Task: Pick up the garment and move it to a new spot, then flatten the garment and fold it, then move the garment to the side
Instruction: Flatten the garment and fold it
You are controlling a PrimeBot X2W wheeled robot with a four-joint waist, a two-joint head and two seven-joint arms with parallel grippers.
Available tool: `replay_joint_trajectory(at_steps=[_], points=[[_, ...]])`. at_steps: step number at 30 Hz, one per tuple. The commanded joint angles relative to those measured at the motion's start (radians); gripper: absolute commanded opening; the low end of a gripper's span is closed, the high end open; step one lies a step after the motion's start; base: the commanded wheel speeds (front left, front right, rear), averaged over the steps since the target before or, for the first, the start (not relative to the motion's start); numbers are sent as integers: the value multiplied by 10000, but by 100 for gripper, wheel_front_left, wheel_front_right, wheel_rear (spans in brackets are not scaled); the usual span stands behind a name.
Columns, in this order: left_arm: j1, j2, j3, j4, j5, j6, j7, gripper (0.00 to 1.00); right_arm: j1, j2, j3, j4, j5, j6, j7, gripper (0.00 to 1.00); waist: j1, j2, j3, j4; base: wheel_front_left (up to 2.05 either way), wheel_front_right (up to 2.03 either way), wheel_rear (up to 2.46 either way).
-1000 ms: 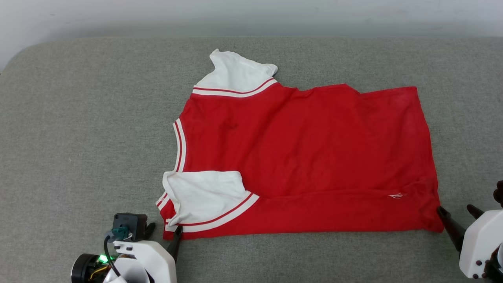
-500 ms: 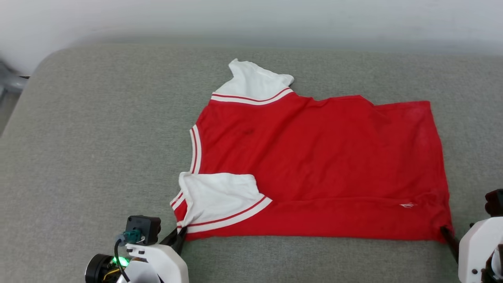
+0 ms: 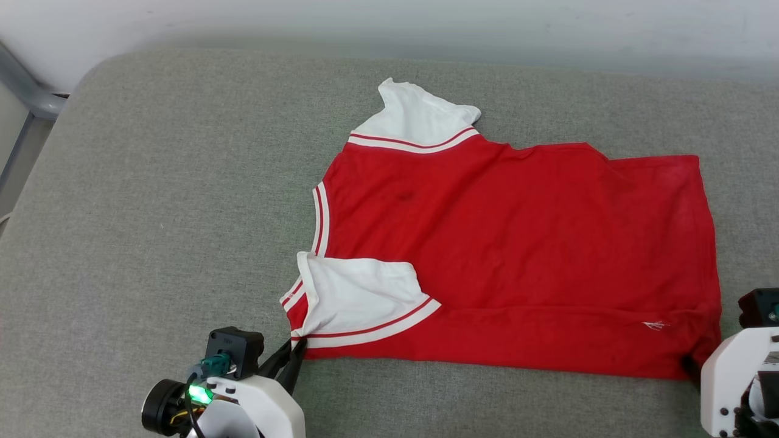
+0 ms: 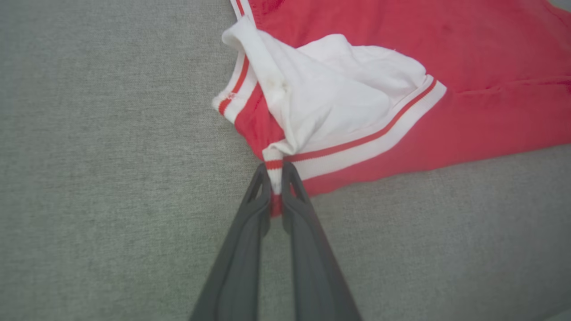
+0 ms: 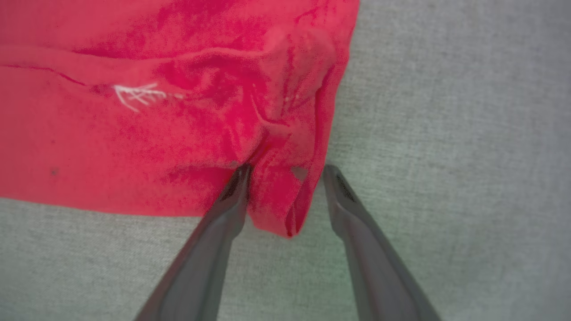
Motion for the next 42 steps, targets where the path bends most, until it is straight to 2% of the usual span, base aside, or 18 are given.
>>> replay_joint_trajectory(at_steps=[1,7,15,23,28,33,41,42], points=[[-19,18,-28,19,3,23,-27,0,193,251,245,354,131,2,174,0,0,0,2,2,0,0,0],[162,100,-94,302,-69,-33,42,0,297,92,178,514,187,-3,146,0,0,0,-300,-43,0,0,0],[657,293,-149,487,-253,42,181,0,500,-152,-100,142,325,-7,212,0,0,0,-1155,-128,0,0,0],[1569,586,-218,276,-475,285,374,0,1433,-366,-529,-673,781,-7,807,0,0,0,-1846,-136,0,0,0],[2040,676,-375,176,-524,331,388,0,2182,-218,-963,-1271,910,-7,1431,0,0,0,-1930,-69,0,0,0],[2047,466,-482,500,-554,237,241,0,2701,15,-1106,-1551,886,-7,1835,0,0,0,-1846,-32,0,0,0],[1702,187,-685,1272,-532,-10,104,0,2649,169,-991,-1330,678,-7,1788,0,0,0,-1614,-40,0,0,0],[1662,163,-690,1342,-546,-38,86,10,2623,191,-971,-1285,678,-7,1770,0,0,0,-1602,-37,0,0,0]])
